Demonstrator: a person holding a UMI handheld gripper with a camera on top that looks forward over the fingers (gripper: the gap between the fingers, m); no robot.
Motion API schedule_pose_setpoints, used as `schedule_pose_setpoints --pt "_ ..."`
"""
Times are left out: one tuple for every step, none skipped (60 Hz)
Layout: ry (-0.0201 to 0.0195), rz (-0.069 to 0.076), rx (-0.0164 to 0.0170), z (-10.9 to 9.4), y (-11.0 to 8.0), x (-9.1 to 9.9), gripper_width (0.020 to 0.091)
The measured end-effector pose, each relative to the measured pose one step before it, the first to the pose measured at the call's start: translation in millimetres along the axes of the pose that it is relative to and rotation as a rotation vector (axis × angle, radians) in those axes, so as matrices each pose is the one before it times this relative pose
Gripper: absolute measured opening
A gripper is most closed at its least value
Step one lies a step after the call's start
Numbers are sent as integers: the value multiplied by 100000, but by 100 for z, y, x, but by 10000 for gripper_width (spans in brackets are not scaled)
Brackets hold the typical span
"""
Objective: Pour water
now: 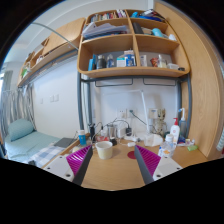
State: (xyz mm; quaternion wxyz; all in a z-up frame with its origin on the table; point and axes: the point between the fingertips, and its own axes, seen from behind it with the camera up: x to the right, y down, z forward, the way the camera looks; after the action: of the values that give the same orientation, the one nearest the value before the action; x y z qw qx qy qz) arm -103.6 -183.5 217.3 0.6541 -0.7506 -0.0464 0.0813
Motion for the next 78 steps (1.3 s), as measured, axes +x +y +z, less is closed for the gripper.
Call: schedule_pose_setpoints --pt "-350 74 -439 -170 72 48 869" --pt "-416 -161 -194 -49 305 73 864" --pt "-387 -93 -219 -83 397 156 859" --pt "-319 -42 -278 -103 442 191 860" --pt "-152 -32 -229 -103 436 289 860" --pt "42 -93 -187 -128 456 380 861" --pt "358 -214 -170 -156 487 486 860" --pt "664 -316 -264 -166 477 602 861" --pt "1116 -377 -183 -137 496 717 861" --pt "1572 -275 25 605 -383 673 861" --pt "1800 -452 143 -612 1400 812 863" --pt "1746 -391 -131 -172 465 817 862" --pt "1626 -467 -60 -179 445 778 862" --pt "1442 -571 39 -92 398 699 863" --pt "1311 -600 21 -92 335 697 863" --pt "1276 -490 -113 -64 372 725 864" --pt "1299 -314 -186 -43 380 704 863" --pt "1257 -160 -189 -8 296 718 862" --pt "1091 -116 -19 1 274 723 861" --pt "905 -97 151 32 198 621 863" --pt "894 -91 439 78 155 679 863" --pt "1006 -234 652 91 105 691 862" --pt "1072 -354 881 137 9 724 864" --pt "1108 -572 1077 220 -17 691 862" --pt "961 -759 1036 233 -19 613 862" --pt "694 -886 888 294 46 505 863" --pt "425 -930 654 365 111 466 861" --pt "344 -857 464 380 115 464 861" --pt "426 -511 312 406 124 469 862" --pt "519 -151 463 556 236 505 860" --pt "404 398 -391 395 24 356 860" --pt "200 570 -246 474 159 321 859" --pt "-73 748 -48 556 280 212 860" --pt "-474 910 -355 508 106 40 856" --pt "-757 1049 -339 483 103 8 855" --pt "-779 1257 -309 504 72 18 856" --pt "-594 1378 -324 507 51 87 856" --pt "-513 1414 -435 481 32 93 857" --pt "-475 1271 -510 443 80 89 855" --pt "-496 1277 -373 455 54 42 857" --pt "-576 1163 -287 433 -26 23 858" --pt "-594 971 -172 380 -43 9 857" --pt "-514 751 1 387 -40 8 856" --pt "-408 696 73 335 -74 53 854" --pt "-208 587 42 318 -44 91 849" --pt "-285 441 92 298 -75 -9 840" --pt "-446 281 185 318 -102 -28 830" --pt "-463 167 256 305 -94 -51 817" --pt "-284 230 259 281 -98 -10 803" --pt "-149 179 178 264 -103 31 793" --pt "-152 58 70 265 -60 24 792" --pt "-87 -183 12 231 -69 -6 788" --pt "90 -310 93 224 -44 -10 783" --pt "217 -426 72 251 -55 40 772" --pt "232 -505 0 255 1 26 762" --pt "201 -679 -56 233 27 8 746" --pt "63 -846 -119 223 43 -63 726" --pt "281 -765 -91 259 24 31 707" --pt "291 -691 -82 224 61 -4 683" --pt "288 -537 -198 194 119 44 660" --pt "291 -524 -212 171 123 1 633" --pt "-82 -586 -202 144 127 -82 608" --pt "-404 -558 -137 156 120 -175 575" --pt "-332 -256 7 123 82 -118 541" --pt "190 -150 619 53 -93 8 542" --pt "410 -310 804 82 -124 74 537" --pt "315 -498 20 29 58 41 525" --pt "389 -441 -44 -75 -165 -113 515" --pt "300 -604 387 151 95 61 505" --pt "315 -503 51 0 25 2 496" --pt "351 -479 128 26 -26 25 484" --pt "331 -518 175 33 11 9 473" --pt "396 -650 84 58 18 -4 457" --pt "286 -800 93 78 11 -25 442" --pt "96 -627 225 65 -40 -69 428" --pt "121 -357 167 70 -38 -72 413" --pt "215 -25 -71 43 -82 61 400" --pt "399 -211 98 -24 -34 -107 384"
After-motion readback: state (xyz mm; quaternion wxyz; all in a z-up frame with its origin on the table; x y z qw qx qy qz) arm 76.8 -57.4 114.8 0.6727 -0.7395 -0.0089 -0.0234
